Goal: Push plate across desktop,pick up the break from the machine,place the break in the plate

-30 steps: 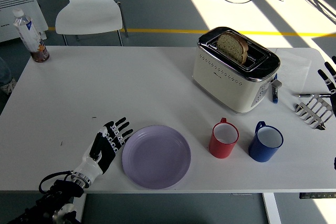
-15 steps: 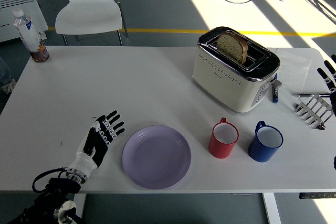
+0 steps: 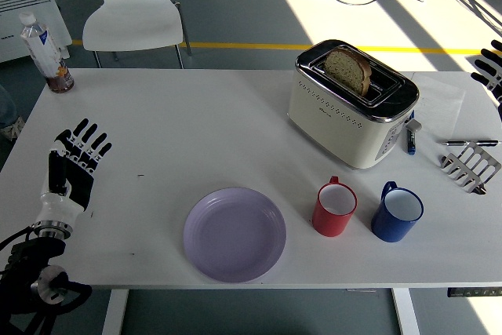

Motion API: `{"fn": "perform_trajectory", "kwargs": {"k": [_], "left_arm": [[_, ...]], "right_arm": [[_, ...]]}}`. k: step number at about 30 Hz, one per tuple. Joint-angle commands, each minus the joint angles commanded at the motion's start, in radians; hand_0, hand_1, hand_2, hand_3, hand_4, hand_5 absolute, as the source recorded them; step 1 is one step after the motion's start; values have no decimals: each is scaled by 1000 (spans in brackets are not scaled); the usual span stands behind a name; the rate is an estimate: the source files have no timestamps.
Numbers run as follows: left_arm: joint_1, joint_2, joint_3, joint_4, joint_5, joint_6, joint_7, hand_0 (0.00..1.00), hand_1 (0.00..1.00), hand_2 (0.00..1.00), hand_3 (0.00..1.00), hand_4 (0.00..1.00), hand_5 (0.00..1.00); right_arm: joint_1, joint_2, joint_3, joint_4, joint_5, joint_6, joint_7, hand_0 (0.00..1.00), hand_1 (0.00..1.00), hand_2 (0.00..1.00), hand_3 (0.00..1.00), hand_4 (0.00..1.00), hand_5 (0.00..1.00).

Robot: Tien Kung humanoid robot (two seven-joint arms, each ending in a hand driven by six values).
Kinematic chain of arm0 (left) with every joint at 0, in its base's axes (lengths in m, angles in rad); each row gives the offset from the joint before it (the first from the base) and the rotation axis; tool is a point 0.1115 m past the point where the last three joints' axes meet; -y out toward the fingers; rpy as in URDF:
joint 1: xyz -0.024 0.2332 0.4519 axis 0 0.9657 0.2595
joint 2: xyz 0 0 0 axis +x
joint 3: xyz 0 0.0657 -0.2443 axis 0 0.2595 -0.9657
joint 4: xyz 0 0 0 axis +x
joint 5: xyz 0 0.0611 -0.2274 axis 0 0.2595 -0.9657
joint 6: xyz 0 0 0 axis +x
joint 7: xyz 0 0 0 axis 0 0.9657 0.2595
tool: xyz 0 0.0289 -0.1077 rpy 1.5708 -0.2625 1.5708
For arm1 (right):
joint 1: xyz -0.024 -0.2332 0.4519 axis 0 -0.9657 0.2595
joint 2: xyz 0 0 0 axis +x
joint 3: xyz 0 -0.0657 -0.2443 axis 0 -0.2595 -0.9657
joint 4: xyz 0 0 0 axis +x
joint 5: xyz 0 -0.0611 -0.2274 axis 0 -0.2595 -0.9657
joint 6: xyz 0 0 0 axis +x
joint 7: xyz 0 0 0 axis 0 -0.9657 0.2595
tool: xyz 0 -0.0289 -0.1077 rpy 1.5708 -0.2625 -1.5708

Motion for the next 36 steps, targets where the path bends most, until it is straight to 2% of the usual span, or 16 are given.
{"fn": "perform_trajectory", "kwargs": {"k": [1, 2, 4, 7, 8, 13, 17, 20, 25, 28, 30, 36], "left_arm": [[2, 0, -12, -6, -13, -3, 5, 825, 860, 917, 880, 511, 998], [4, -1, -28, -15, -32, -8, 11, 832, 850, 902, 867, 511, 998], [14, -5, -62, -38, -72, -17, 31, 832, 850, 902, 867, 511, 998], [19, -8, -84, -50, -101, -25, 43, 832, 850, 902, 867, 511, 998], [20, -9, -87, -52, -106, -27, 44, 835, 851, 897, 859, 515, 998], [29, -22, -142, -75, -119, -29, 58, 835, 851, 897, 859, 515, 998], [35, -26, -165, -82, -118, -30, 60, 836, 848, 891, 856, 519, 998], [43, -26, -181, -85, -116, -30, 60, 836, 848, 891, 856, 519, 998], [41, -29, -195, -81, -114, -30, 61, 836, 847, 892, 850, 518, 998], [40, -29, -196, -80, -114, -30, 61, 836, 844, 890, 846, 515, 998], [36, -29, -199, -70, -110, -28, 61, 836, 844, 890, 846, 515, 998], [38, -32, -197, -60, -107, -24, 61, 836, 843, 890, 845, 510, 998]], "right_arm": [[29, -15, -25, -10, -39, 1, -9, 794, 768, 774, 778, 560, 482], [70, -34, -60, -25, -84, 4, -25, 842, 815, 839, 841, 677, 375], [150, -65, -137, -77, -168, 23, -58, 842, 815, 839, 841, 677, 375], [251, -70, -222, -133, -277, 45, -84, 842, 815, 839, 841, 677, 375], [285, -70, -245, -145, -321, 48, -87, 879, 855, 915, 898, 773, 336], [450, -22, -384, -268, -491, 84, -114, 879, 855, 915, 898, 773, 336], [523, 17, -445, -337, -508, 90, -118, 888, 861, 927, 904, 799, 329], [586, 65, -511, -409, -537, 101, -128, 888, 861, 927, 904, 799, 329], [637, 112, -596, -475, -602, 116, -143, 890, 864, 924, 899, 823, 344], [643, 118, -612, -487, -609, 118, -145, 885, 857, 905, 886, 825, 345], [666, 163, -662, -544, -626, 133, -157, 885, 857, 905, 886, 825, 345], [707, 229, -716, -655, -659, 122, -180, 885, 852, 900, 877, 818, 348]]}}
